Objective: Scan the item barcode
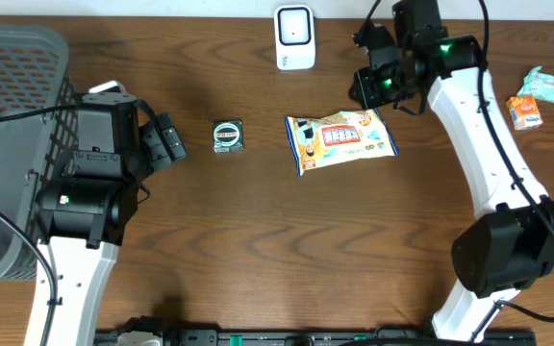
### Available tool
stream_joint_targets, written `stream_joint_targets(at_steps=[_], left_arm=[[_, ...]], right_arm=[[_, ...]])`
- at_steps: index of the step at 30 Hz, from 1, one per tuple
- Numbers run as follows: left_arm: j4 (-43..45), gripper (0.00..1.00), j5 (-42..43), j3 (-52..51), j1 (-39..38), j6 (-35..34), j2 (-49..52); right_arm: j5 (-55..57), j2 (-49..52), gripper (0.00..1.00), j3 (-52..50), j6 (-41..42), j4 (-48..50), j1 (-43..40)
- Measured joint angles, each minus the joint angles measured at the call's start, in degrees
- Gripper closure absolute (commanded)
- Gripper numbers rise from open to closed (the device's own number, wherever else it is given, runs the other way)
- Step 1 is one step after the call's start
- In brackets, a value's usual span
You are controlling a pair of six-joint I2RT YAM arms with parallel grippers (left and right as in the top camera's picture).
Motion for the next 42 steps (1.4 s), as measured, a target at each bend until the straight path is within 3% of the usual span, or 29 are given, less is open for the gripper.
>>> stream_joint_targets(at_steps=[4, 12, 18, 24, 26, 27, 29, 30, 42], left_arm=[[0.02, 0.02, 0.00, 0.00, 0.00, 0.00, 0.00], [0.00, 0.02, 0.00, 0.00, 0.00, 0.00, 0.00], [0.00, 0.02, 0.00, 0.00, 0.00, 0.00, 0.00], [0.04, 0.02, 0.00, 0.00, 0.00, 0.00, 0.00], [0.04, 0.02, 0.00, 0.00, 0.00, 0.00, 0.00], [0.02, 0.02, 0.00, 0.00, 0.00, 0.00, 0.00], [0.04, 0.02, 0.00, 0.00, 0.00, 0.00, 0.00], [0.02, 0.03, 0.00, 0.00, 0.00, 0.00, 0.00], [0.02, 0.02, 0.00, 0.00, 0.00, 0.00, 0.00]], right_arm=[[2.62, 0.11, 0.02, 0.00, 1.11, -0.74, 0.00], [5.20, 6.19, 0.01, 0.00, 2.91, -0.59, -4.81], [-2.78, 16.76, 0.01, -0.02, 0.15, 0.22, -11.34], [-14.36, 23.50, 0.03, 0.07, -5.38, -0.83, -12.07], [-18.99, 24.39, 0.13, 0.07, -7.61, -1.27, -11.78], [-21.44, 25.03, 0.30, 0.07, -8.59, -1.31, -11.67], [-24.17, 25.94, 0.92, 0.11, -9.46, -1.38, -11.26], [-24.70, 26.49, 0.99, 0.11, -9.73, -1.29, -11.02], [-29.33, 26.69, 0.99, 0.24, -8.76, 0.66, -9.11]])
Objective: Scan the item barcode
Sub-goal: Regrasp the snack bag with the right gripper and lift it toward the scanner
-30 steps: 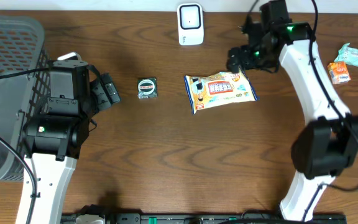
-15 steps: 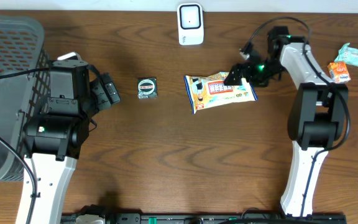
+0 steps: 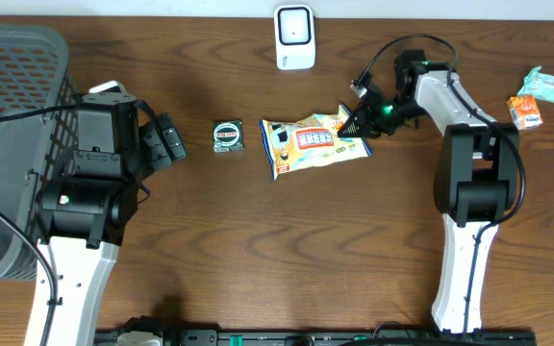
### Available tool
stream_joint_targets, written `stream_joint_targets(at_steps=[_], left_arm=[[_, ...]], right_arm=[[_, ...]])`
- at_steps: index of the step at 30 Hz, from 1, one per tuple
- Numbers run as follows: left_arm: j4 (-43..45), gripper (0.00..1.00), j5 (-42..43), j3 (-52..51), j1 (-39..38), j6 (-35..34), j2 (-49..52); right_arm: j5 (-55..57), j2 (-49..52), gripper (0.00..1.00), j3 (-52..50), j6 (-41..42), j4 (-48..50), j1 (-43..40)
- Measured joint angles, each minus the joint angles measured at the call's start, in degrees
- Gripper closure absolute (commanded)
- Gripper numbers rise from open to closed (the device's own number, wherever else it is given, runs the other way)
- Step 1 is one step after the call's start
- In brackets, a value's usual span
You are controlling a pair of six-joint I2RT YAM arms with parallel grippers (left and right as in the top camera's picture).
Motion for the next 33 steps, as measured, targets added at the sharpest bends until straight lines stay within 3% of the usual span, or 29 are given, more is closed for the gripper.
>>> stream_joint_targets(at_steps=[14, 25, 33], left_arm=[[0.00, 0.02, 0.00, 0.00, 0.00, 0.00, 0.00], [0.00, 0.03, 0.00, 0.00, 0.00, -0.02, 0.00], [0.00, 0.02, 0.00, 0.00, 0.00, 0.00, 0.00]], right_arm=[[15.52, -26.23, 0.99, 2.62, 2.32, -1.29, 3.56], [46.10, -26.14, 0.99, -0.50, 10.19, -3.17, 23.06], [41.94, -25.77, 0.99, -1.99, 11.96, 0.00, 35.63]])
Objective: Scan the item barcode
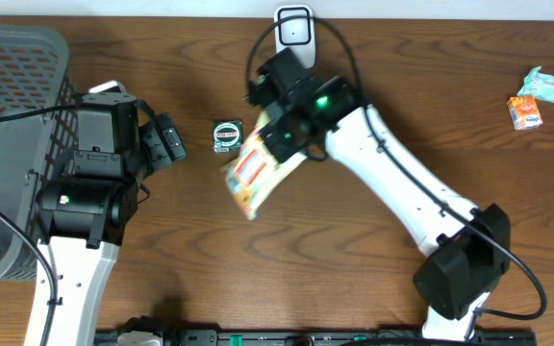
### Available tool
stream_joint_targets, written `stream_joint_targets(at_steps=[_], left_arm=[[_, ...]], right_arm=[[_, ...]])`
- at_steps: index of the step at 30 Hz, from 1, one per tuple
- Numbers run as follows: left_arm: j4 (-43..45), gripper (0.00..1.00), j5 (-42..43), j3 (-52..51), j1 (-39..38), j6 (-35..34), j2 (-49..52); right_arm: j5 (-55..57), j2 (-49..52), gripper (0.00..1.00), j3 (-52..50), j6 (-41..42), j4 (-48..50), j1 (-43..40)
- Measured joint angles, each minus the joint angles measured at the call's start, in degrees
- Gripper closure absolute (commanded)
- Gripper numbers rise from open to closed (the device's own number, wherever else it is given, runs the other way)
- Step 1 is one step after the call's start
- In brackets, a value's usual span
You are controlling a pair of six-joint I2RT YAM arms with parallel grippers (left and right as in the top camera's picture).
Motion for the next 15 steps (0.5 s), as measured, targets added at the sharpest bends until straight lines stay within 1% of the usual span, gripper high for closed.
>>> stream_joint_targets(at_steps=[3, 5, 7, 8, 9, 11, 13, 15], left_arm=[[-0.02, 0.02, 0.00, 0.00, 0.00, 0.00, 0.00], [-0.02, 0.02, 0.00, 0.00, 0.00, 0.00, 0.00], [-0.02, 0.02, 0.00, 0.00, 0.00, 0.00, 0.00], [-0.02, 0.02, 0.00, 0.00, 0.00, 0.00, 0.00], [-0.02, 0.02, 0.00, 0.00, 0.00, 0.00, 0.00], [-0.02, 0.02, 0.00, 0.00, 0.00, 0.00, 0.00], [-0.02, 0.02, 0.00, 0.00, 0.00, -0.02, 0.00], [0.00, 0.02, 0.00, 0.00, 0.00, 0.00, 0.00]], right_arm=[[-2.08, 0.04, 0.99, -0.02, 1.29, 1.57, 1.46], [-2.60, 0.04, 0.92, -0.02, 1.90, 1.79, 1.49], [-2.32, 0.04, 0.87, -0.02, 3.08, 1.51, 1.05], [-2.03, 0.04, 0.83, -0.02, 3.65, 1.25, 0.74], [-1.88, 0.04, 0.73, -0.02, 4.11, 0.96, 0.24], [-2.16, 0.04, 0.60, -0.04, 4.94, 0.63, -1.38], [-3.54, 0.04, 0.51, -0.04, 5.25, 0.55, -3.28], [-5.90, 0.04, 0.40, -0.04, 5.42, 0.63, -5.11]])
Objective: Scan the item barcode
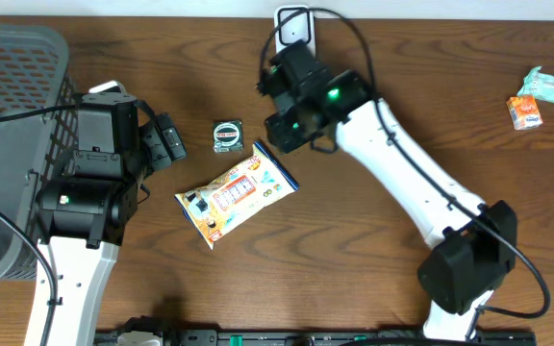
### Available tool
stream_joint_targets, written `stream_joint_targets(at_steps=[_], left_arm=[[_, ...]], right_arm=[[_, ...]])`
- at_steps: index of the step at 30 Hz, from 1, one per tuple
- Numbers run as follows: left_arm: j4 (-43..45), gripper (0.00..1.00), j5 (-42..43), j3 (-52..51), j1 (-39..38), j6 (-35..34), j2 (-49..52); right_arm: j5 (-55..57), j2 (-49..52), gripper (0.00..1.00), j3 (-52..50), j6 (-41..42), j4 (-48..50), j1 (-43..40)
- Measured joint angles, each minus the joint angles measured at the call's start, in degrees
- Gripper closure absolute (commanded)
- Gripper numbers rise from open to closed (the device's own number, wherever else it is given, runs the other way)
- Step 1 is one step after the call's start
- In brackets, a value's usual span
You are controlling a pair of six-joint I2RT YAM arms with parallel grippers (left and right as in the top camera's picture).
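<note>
The item, a yellow and orange snack bag (234,193), lies flat and slanted on the table, left of centre. My right gripper (277,135) hovers just past the bag's upper right corner, open, with nothing between its fingers. Behind that arm the white barcode scanner (294,24) stands at the table's far edge, partly covered by the wrist. My left gripper (166,140) rests open at the left, a short way from the bag's left end.
A small round green and black packet (227,135) lies between the two grippers. A grey mesh basket (8,115) fills the left edge. Several small snack packs (525,111) lie at the far right. The table (354,269) is dark wood.
The right gripper held the snack bag dangling below the scanner; now the bag lies flat on the table lower left and the gripper is off it. The left arm is unchanged.
The bag first lay right of centre with the right gripper above its far right corner. Then the gripper was at the bag's right end and the bag had shifted left. Then it hung in the gripper near the scanner. Now it lies released, left of centre.
</note>
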Motion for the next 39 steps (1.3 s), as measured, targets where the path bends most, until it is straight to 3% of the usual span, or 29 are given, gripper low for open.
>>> stream_joint_targets(at_steps=[6, 13, 21, 23, 24, 25, 26, 28, 39], left_arm=[[-0.02, 0.03, 0.00, 0.00, 0.00, 0.00, 0.00], [0.00, 0.03, 0.00, 0.00, 0.00, 0.00, 0.00], [0.00, 0.02, 0.00, 0.00, 0.00, 0.00, 0.00], [-0.02, 0.02, 0.00, 0.00, 0.00, 0.00, 0.00], [0.02, 0.02, 0.00, 0.00, 0.00, 0.00, 0.00], [-0.04, 0.02, 0.00, 0.00, 0.00, 0.00, 0.00], [0.00, 0.02, 0.00, 0.00, 0.00, 0.00, 0.00], [-0.02, 0.02, 0.00, 0.00, 0.00, 0.00, 0.00], [0.00, 0.02, 0.00, 0.00, 0.00, 0.00, 0.00]], right_arm=[[-4.11, 0.00, 0.01, -2.58, 0.07, 5.53, -0.98], [-5.97, 3.52, 0.01, -10.27, 0.59, 13.99, -0.28], [-14.38, 14.29, 0.02, -11.23, -1.84, 16.20, -2.14], [-17.66, 15.32, 0.07, -11.17, -3.04, 16.59, -2.14], [-19.04, 15.32, 0.14, -11.10, -3.45, 16.63, -2.14], [-21.03, 15.63, 0.27, -11.10, -4.52, 16.61, -2.05], [-22.71, 16.06, 0.59, -11.13, -5.38, 16.68, -1.95], [-25.49, 17.18, 0.99, -11.19, -6.16, 16.70, -1.73], [-30.14, 17.57, 0.99, -11.06, -5.20, 15.98, -5.70]])
